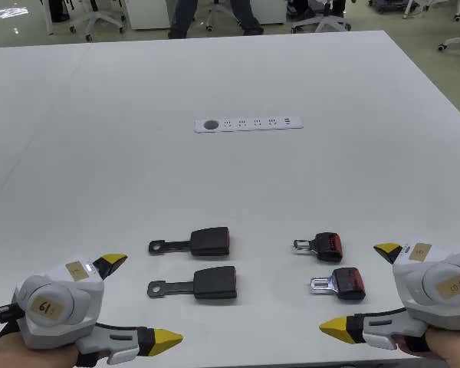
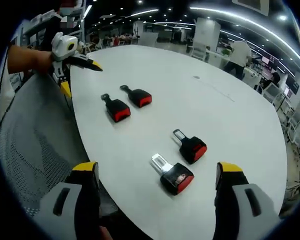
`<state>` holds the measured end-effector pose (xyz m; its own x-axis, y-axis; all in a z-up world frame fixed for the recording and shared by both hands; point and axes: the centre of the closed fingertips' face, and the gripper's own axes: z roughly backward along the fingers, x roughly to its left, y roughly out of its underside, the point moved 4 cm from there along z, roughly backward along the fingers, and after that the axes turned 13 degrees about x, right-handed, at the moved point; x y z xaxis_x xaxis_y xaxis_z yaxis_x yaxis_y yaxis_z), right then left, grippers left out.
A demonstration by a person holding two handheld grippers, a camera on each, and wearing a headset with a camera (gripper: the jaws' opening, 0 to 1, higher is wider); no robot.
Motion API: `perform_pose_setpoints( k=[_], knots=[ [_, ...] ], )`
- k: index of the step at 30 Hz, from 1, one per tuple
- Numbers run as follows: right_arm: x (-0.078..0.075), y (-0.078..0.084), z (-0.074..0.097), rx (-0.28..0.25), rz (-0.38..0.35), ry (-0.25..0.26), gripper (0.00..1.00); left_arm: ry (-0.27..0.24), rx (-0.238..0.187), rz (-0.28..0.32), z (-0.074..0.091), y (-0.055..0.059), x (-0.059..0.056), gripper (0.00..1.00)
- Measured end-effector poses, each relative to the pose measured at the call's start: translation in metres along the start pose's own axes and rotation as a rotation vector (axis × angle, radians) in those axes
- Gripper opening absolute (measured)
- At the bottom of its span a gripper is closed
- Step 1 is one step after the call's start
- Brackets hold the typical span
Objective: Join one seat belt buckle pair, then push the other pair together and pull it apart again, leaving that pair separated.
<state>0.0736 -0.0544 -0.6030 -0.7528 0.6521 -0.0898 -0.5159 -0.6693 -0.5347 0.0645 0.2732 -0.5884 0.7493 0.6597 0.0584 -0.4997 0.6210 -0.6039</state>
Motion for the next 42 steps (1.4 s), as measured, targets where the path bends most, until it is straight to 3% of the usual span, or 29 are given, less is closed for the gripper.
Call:
perform_pose_setpoints(
  k=[9, 21, 27, 42],
  knots=[
    [-0.011, 0.002, 0.007, 0.01, -0.008, 0.012, 0.94, -0.008, -0.007, -0.007, 0.001, 0.0, 0.004, 0.97],
    [0.001, -0.009, 0.006, 0.005, 0.003, -0.009, 0.94, -0.002, -0.01, -0.006, 0.001, -0.002, 0.003, 0.99],
    [0.001, -0.012, 0.005, -0.002, 0.013, -0.004, 0.94, 0.006, -0.007, -0.017, -0.001, -0.006, -0.001, 0.98],
    [-0.004, -0.008, -0.002, -0.01, 0.016, -0.008, 0.92, 0.01, -0.002, -0.015, -0.003, -0.003, 0.002, 0.97]
  ],
)
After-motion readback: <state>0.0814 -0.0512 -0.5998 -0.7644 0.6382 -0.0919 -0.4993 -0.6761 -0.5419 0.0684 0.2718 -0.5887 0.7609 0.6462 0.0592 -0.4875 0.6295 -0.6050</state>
